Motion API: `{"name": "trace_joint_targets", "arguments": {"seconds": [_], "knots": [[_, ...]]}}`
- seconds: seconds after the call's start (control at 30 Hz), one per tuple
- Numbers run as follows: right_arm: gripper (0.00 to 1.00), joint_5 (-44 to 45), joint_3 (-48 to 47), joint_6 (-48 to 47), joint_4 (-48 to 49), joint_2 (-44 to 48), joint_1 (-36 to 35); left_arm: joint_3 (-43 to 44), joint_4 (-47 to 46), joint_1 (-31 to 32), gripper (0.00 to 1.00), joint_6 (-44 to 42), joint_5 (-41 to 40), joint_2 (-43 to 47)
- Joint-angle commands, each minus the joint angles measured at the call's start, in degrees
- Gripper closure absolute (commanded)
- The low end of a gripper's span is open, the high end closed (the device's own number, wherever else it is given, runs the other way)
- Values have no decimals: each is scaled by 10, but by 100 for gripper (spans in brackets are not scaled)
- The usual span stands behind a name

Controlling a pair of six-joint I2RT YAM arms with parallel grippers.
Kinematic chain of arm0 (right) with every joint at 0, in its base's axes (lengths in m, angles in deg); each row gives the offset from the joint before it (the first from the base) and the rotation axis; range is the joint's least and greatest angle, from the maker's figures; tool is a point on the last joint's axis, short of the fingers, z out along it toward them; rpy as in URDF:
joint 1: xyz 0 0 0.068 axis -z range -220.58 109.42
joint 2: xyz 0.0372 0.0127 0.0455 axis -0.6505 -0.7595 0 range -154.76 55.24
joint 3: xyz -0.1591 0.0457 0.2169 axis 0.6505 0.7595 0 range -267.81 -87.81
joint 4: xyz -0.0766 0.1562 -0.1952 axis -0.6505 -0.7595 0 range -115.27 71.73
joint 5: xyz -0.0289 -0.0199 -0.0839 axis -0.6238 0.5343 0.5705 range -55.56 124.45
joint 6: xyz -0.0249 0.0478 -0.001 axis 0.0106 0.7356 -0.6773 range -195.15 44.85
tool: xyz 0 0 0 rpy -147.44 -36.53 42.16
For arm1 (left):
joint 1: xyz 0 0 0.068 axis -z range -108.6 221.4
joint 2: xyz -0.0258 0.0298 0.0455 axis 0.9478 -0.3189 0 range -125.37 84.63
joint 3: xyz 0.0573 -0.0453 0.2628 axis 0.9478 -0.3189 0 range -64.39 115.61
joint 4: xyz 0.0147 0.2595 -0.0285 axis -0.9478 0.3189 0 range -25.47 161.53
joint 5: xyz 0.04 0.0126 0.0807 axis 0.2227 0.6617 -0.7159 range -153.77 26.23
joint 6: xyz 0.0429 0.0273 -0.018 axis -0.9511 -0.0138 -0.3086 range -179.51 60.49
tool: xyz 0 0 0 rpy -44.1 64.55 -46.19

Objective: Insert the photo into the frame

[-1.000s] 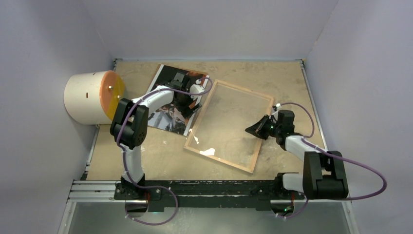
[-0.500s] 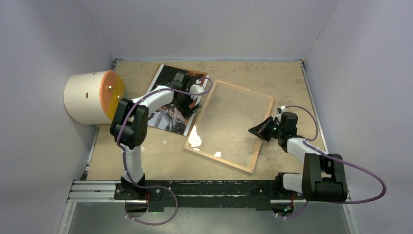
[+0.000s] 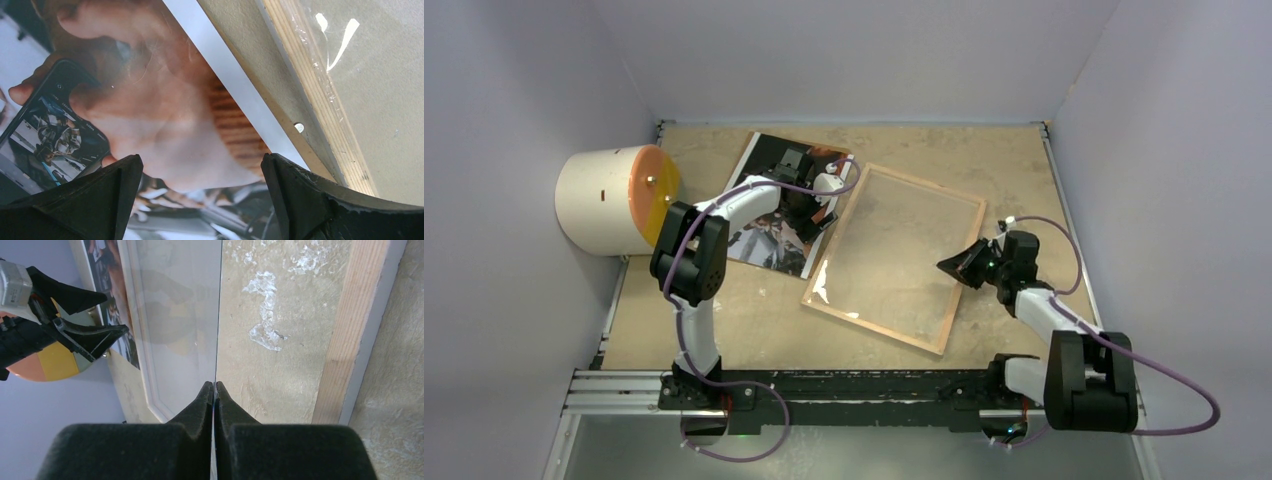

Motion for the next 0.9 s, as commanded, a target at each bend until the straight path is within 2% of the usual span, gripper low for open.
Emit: {"name": "trace_joint_targets", "arguments": {"seconds": [0.0, 0.87], "knots": [[100, 26, 0, -1, -7, 31, 5, 8, -3, 2, 1, -7, 1, 10], [100, 49, 30, 36, 5, 100, 6, -18, -13, 5, 1, 3, 28, -11]]}}
